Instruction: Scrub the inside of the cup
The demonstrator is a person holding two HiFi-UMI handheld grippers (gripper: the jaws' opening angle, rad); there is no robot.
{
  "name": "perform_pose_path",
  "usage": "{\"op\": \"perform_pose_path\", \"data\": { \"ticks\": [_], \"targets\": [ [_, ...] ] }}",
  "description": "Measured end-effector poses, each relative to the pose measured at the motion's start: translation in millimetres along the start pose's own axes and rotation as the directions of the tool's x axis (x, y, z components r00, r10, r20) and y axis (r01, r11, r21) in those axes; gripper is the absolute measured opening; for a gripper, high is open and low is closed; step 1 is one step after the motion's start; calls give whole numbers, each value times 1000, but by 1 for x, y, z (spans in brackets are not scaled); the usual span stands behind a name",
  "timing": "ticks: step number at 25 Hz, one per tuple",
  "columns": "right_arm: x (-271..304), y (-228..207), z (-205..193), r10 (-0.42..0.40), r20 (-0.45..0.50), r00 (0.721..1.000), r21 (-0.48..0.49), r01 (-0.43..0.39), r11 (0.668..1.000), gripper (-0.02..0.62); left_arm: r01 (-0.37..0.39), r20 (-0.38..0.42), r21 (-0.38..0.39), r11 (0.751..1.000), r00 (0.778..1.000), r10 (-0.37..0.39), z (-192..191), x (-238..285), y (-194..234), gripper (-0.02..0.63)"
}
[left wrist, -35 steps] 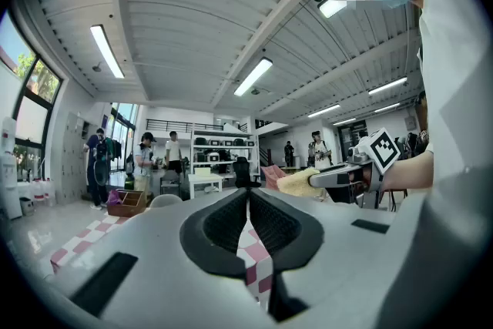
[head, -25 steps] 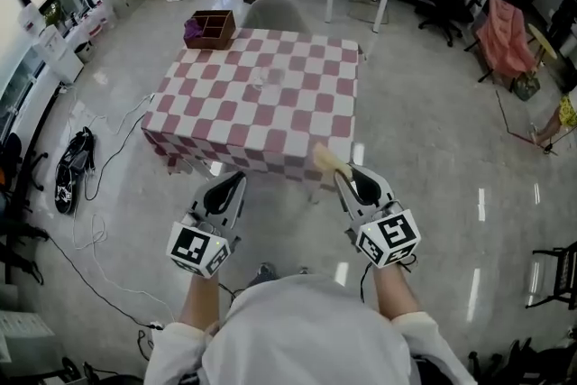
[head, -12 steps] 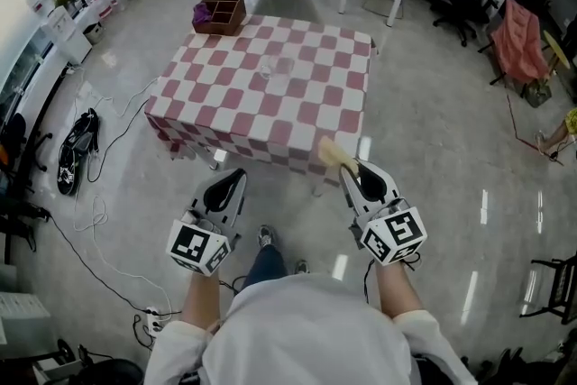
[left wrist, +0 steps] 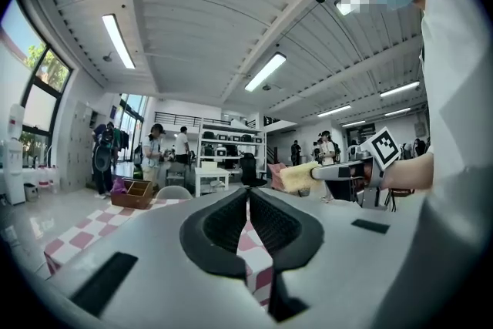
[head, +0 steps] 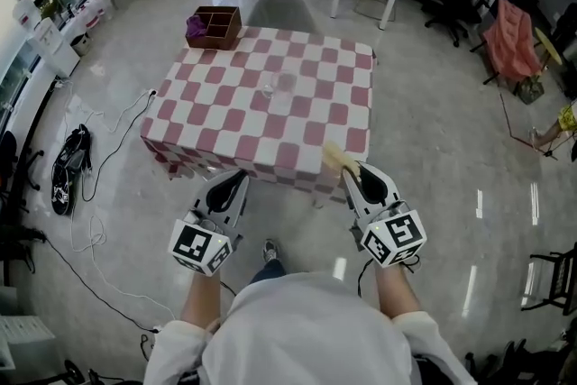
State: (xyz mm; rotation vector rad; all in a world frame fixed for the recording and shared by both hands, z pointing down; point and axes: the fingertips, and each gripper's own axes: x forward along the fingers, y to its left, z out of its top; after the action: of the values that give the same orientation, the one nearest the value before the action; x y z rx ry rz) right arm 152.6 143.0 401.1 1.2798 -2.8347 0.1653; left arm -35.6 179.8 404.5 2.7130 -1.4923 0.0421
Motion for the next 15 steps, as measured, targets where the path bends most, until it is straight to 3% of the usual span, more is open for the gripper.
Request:
{"op": "perform_pose_path", "data": {
  "ticks": [8, 15],
  "targets": [
    [57, 2, 3, -57, 1, 998, 6, 57, 998, 89, 54, 0, -7, 999, 999, -54, 2, 24, 64, 40],
    [83, 6, 4, -94, 14, 995, 11, 94, 995, 89, 98, -3, 4, 995, 995, -98, -1, 34, 92, 40]
  ]
}}
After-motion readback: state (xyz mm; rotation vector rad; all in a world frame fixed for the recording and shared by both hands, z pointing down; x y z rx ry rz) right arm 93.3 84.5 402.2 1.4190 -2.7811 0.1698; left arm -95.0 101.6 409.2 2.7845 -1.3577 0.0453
